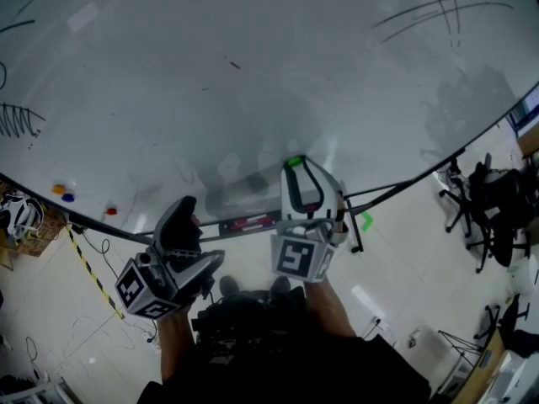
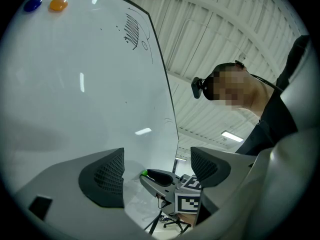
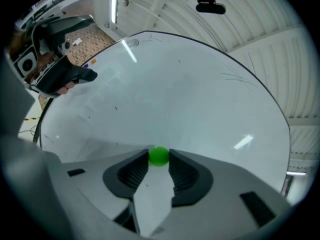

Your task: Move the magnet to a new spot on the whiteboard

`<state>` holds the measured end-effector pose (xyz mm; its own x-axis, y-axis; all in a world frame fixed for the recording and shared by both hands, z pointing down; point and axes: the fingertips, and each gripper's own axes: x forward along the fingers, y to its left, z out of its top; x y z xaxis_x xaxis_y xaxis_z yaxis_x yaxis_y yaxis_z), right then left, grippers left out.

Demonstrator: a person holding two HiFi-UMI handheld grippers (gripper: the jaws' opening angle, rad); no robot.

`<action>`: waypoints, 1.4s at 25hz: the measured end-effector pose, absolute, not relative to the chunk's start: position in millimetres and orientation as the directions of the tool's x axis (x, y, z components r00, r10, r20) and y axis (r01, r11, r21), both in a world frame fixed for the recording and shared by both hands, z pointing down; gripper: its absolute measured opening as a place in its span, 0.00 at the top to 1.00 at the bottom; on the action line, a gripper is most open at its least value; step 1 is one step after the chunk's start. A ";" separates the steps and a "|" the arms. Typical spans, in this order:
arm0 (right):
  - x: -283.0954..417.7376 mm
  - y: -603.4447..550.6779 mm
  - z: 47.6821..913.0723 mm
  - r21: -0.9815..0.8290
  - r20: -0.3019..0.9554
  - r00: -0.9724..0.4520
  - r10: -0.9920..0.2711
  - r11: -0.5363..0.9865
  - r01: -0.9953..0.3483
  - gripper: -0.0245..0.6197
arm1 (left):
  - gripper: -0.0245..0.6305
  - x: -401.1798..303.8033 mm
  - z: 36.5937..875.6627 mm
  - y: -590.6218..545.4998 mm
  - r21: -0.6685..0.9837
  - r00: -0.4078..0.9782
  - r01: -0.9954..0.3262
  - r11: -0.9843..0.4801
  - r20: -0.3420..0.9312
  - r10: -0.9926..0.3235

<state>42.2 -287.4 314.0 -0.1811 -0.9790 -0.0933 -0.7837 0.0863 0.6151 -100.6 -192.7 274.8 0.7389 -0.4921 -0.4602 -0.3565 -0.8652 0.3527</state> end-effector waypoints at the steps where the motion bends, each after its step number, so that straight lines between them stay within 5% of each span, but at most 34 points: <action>1: 42.0 -287.3 313.9 0.611 -0.094 -0.188 -0.978 0.092 -0.786 0.73 | 0.33 -100.7 275.4 -193.2 0.353 0.740 -0.357 -0.865 -0.459 -0.492; 17: 63.5 -262.9 312.2 0.345 -0.029 -0.344 -0.938 0.314 -0.885 0.73 | 0.33 -78.2 277.1 -186.8 0.386 0.760 -0.312 -0.868 -0.448 -0.472; 35: 109.7 -223.1 292.9 0.132 -0.171 -0.588 -0.791 0.573 -0.809 0.73 | 0.33 -20.5 280.4 -168.7 0.395 0.728 -0.414 -0.820 -0.398 -0.559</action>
